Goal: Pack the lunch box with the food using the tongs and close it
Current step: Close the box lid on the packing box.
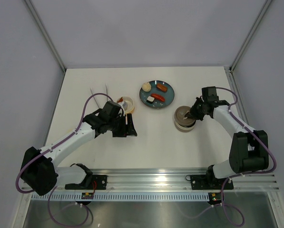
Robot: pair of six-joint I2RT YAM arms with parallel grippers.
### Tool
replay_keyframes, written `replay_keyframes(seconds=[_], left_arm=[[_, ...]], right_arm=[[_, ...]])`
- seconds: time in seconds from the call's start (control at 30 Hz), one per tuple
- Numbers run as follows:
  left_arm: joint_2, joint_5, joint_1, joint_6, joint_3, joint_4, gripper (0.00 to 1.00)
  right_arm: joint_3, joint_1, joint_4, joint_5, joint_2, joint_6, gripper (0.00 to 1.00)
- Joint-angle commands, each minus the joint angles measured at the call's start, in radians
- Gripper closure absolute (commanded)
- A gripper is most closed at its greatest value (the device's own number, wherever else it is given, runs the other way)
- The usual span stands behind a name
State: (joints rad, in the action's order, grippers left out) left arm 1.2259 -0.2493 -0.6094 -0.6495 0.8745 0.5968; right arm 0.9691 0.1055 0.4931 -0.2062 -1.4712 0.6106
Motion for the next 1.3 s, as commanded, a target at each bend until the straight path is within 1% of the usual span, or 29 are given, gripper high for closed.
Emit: replay_keyframes(seconds=[0.0, 0.17, 0.37, 0.57, 0.93, 1.27], left_arm=[[-0.002, 0.012, 0.003, 0.007, -0.011, -0.023, 0.35], [0.000, 0.010, 0.003, 0.005, -0.017, -0.026, 0.35], [-0.002, 0.010, 0.003, 0.005, -0.019, -0.026, 0.35], [0.004, 0.012, 0.002, 0.005, -0.019, -0.028, 0.35], [0.018, 0.013, 0.003, 0.007, -0.014, -0.026, 0.35], [0.021, 0.013, 0.002, 0.007, -0.016, -0.029, 0.35]], right_arm=[[-0.007, -0.001, 0.039, 0.043, 0.035, -0.020, 1.00], [-0.003, -0.001, 0.070, 0.080, 0.043, -0.049, 1.00], [-0.026, -0.001, 0.052, 0.047, 0.034, -0.041, 1.00], [-0.035, -0.001, 0.035, -0.021, 0.023, -0.048, 1.00], [-0.020, -0.001, 0.094, 0.019, 0.020, -0.049, 1.00], [-0.004, -0.001, 0.139, 0.051, 0.092, -0.054, 1.00]])
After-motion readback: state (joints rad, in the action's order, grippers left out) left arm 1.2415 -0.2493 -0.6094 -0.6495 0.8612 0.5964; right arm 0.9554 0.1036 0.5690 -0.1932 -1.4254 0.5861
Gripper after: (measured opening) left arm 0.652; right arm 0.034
